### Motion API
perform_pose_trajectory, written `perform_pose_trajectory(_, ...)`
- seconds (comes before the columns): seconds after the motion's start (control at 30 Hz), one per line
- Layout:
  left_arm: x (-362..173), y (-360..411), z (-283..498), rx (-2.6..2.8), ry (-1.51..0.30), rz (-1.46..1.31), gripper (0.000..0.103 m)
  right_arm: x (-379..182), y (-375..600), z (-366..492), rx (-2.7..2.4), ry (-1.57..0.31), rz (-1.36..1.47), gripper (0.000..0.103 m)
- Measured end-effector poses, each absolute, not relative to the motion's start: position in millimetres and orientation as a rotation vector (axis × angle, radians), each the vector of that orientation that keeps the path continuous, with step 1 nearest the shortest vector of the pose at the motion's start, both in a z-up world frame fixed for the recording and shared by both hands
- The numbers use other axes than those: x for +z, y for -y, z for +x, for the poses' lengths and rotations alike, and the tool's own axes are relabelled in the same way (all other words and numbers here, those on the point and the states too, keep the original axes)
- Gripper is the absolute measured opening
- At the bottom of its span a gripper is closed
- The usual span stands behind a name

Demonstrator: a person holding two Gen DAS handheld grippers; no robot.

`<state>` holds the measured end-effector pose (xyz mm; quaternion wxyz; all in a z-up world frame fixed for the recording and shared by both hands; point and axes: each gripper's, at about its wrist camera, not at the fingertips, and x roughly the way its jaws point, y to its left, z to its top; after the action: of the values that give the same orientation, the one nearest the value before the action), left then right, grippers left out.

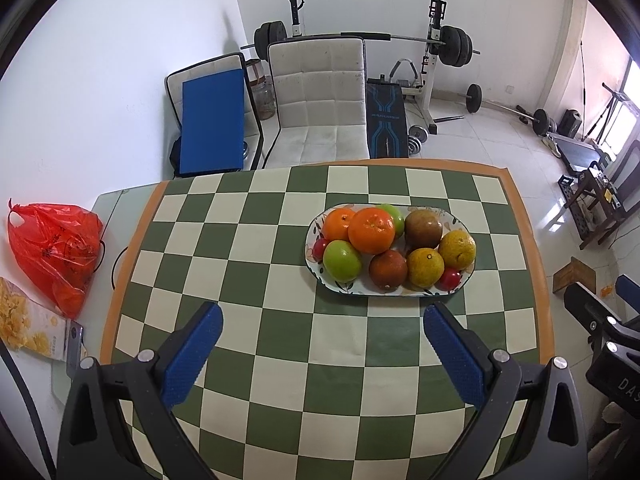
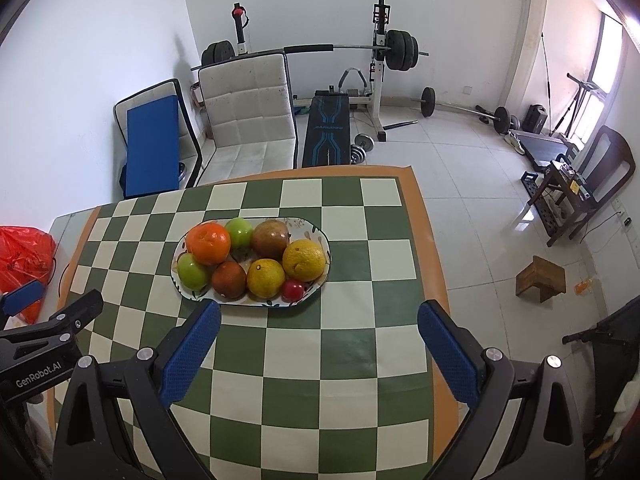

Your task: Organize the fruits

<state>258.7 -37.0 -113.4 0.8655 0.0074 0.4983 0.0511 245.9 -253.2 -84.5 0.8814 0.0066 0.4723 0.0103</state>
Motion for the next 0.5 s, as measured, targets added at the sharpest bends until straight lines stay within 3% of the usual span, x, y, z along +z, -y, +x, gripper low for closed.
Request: perform_pose_trajectory(0.5, -107.6, 38.4, 254.1, 0.117, -1.016, 0.015, 0.103, -83.1, 250.3, 245.0, 0.038, -0.985, 0.007, 0.101)
